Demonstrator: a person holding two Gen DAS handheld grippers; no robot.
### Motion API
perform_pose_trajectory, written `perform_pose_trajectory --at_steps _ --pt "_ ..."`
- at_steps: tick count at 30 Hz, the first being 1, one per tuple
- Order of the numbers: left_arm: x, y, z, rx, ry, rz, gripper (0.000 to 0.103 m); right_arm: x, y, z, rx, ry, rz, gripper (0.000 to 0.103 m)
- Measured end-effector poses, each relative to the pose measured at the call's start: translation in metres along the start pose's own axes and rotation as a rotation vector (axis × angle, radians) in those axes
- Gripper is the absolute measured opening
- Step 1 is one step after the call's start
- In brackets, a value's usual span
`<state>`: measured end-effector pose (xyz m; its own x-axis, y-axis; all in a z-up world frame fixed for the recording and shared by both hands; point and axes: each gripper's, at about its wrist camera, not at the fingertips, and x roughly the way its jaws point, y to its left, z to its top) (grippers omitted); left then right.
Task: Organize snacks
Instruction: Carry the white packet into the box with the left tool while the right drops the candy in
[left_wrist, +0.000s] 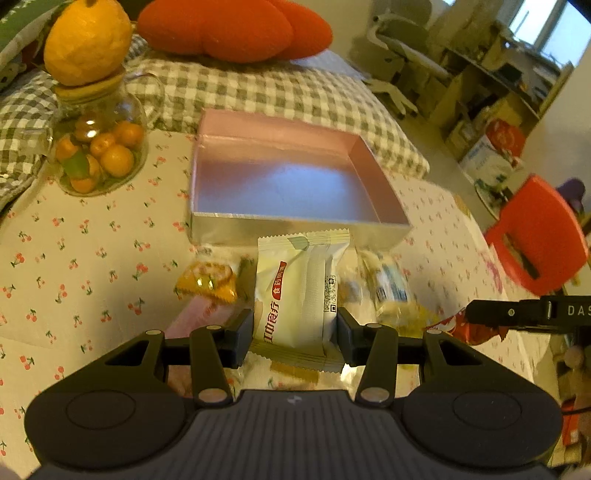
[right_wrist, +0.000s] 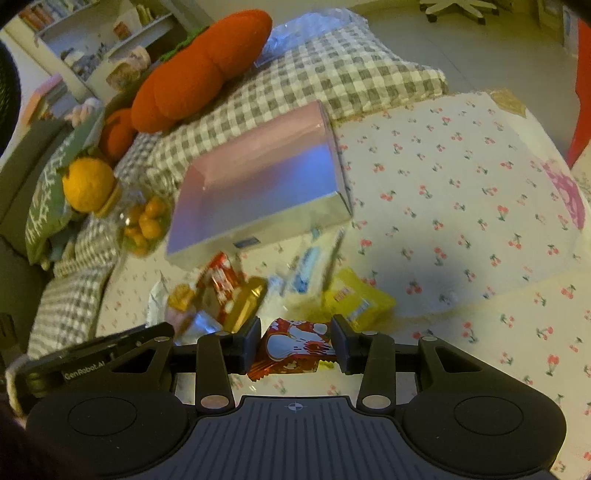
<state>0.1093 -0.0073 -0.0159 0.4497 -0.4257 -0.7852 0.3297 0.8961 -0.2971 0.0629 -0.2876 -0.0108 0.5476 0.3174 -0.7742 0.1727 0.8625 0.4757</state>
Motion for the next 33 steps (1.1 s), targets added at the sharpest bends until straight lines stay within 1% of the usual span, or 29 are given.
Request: perform_pose_trajectory --at_steps 8,12,16,21,23,27,30,33 --pt "0.006 0.000 0.021 -0.057 -0.064 0.036 0.043 0.015 0.007 0.024 0.068 -0.039 0.068 0.040" --pt "0.015 -0.003 0.032 -0.061 -0.107 0.067 0.043 0.026 0.009 0.037 0.105 -0.084 0.108 0.040" --pt "0.028 -0.006 0.043 -0.054 -0.168 0.101 0.043 0.038 0.007 0.046 0.139 -0.130 0.120 0.040" --pt "0.041 -0.006 0.055 -0.057 -0.197 0.123 0.043 0.053 0.002 0.056 0.145 -0.184 0.127 0.040" --pt "0.047 -0.006 0.057 -0.048 -0.202 0.142 0.044 0.057 -0.001 0.060 0.143 -0.202 0.132 0.040" --pt "0.061 -0.006 0.057 -0.005 -0.214 0.215 0.044 0.065 -0.005 0.065 0.132 -0.226 0.134 0.041" --pt "0.067 -0.006 0.052 0.029 -0.223 0.253 0.044 0.073 -0.009 0.068 0.123 -0.243 0.112 0.041" --pt "0.074 -0.009 0.050 0.063 -0.216 0.294 0.044 0.081 -0.014 0.070 0.122 -0.252 0.093 0.041"
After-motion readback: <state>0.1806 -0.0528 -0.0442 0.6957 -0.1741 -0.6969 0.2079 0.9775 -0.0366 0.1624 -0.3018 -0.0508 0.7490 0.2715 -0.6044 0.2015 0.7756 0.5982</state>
